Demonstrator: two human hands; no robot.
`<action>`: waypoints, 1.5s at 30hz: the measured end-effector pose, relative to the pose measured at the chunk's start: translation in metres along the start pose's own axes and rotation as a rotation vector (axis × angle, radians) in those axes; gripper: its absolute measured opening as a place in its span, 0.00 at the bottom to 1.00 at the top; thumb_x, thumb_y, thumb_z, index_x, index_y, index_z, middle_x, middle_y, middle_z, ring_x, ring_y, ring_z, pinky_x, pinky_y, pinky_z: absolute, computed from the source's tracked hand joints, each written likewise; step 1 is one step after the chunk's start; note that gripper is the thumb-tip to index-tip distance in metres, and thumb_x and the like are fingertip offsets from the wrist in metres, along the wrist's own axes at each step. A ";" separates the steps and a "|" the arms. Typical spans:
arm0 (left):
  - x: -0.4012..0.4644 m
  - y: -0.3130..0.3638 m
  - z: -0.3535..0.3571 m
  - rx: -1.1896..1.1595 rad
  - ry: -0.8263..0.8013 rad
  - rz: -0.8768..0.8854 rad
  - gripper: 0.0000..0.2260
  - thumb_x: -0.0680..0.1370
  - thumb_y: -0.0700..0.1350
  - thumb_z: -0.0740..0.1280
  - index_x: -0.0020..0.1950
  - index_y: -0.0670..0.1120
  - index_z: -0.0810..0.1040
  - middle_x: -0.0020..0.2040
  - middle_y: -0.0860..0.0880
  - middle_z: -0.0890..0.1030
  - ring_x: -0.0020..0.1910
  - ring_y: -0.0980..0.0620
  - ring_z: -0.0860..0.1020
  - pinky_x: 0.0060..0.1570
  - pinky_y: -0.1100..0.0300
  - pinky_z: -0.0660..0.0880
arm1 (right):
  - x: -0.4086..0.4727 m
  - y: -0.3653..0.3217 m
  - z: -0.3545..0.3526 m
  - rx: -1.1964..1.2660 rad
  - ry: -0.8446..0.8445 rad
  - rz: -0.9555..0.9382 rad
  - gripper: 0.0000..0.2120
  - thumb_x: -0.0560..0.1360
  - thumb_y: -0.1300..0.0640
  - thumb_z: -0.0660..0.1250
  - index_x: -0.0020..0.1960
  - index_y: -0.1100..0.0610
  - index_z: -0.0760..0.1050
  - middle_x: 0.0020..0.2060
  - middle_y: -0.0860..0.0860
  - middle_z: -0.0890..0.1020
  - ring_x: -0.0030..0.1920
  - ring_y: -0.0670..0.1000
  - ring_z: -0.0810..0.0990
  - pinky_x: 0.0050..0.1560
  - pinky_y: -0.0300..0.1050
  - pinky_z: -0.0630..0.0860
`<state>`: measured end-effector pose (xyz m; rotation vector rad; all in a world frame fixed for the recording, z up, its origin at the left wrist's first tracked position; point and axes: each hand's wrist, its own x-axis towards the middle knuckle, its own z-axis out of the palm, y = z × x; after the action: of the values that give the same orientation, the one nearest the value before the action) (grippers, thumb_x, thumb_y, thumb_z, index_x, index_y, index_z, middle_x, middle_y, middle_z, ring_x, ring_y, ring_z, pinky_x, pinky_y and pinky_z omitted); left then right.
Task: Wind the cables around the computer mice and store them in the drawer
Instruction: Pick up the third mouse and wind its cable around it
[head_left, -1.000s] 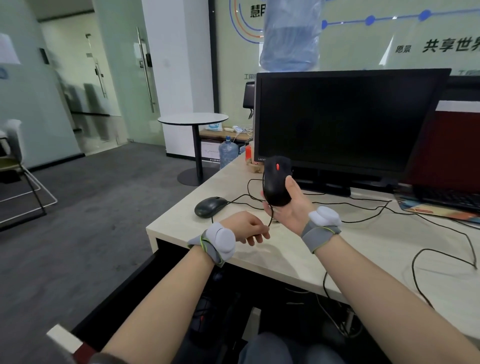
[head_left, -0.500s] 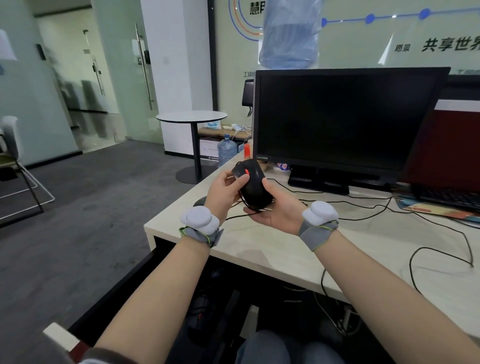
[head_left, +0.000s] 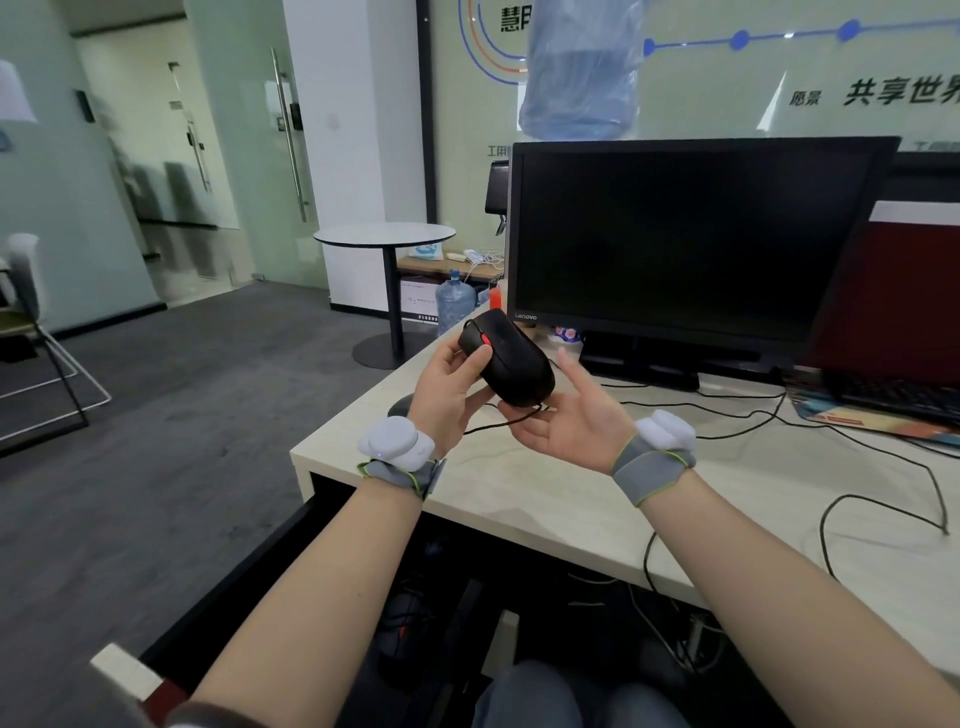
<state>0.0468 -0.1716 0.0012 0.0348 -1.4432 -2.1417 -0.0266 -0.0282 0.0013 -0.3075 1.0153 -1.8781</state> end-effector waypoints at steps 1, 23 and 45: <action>0.000 0.001 0.000 0.009 -0.006 0.004 0.07 0.77 0.40 0.64 0.55 0.47 0.74 0.49 0.51 0.81 0.51 0.52 0.79 0.51 0.55 0.79 | -0.001 -0.001 -0.001 -0.029 0.012 0.004 0.24 0.73 0.42 0.64 0.57 0.62 0.71 0.50 0.58 0.79 0.49 0.55 0.81 0.49 0.49 0.79; 0.001 -0.017 0.035 -0.353 0.570 0.126 0.17 0.78 0.45 0.64 0.64 0.39 0.69 0.65 0.40 0.75 0.63 0.42 0.74 0.50 0.53 0.78 | 0.014 0.013 0.025 -0.207 0.164 -0.350 0.10 0.78 0.60 0.61 0.58 0.57 0.72 0.41 0.51 0.80 0.41 0.48 0.78 0.44 0.38 0.76; -0.019 0.014 -0.016 1.046 -0.219 -0.068 0.09 0.78 0.52 0.63 0.41 0.55 0.81 0.31 0.59 0.75 0.30 0.62 0.69 0.32 0.72 0.67 | -0.008 -0.033 -0.012 -0.559 0.291 -0.481 0.19 0.76 0.64 0.62 0.66 0.59 0.68 0.60 0.57 0.76 0.59 0.55 0.77 0.57 0.44 0.74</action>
<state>0.0743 -0.1805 0.0012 0.2384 -2.5514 -1.2309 -0.0505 -0.0085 0.0203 -0.6645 1.7945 -2.0623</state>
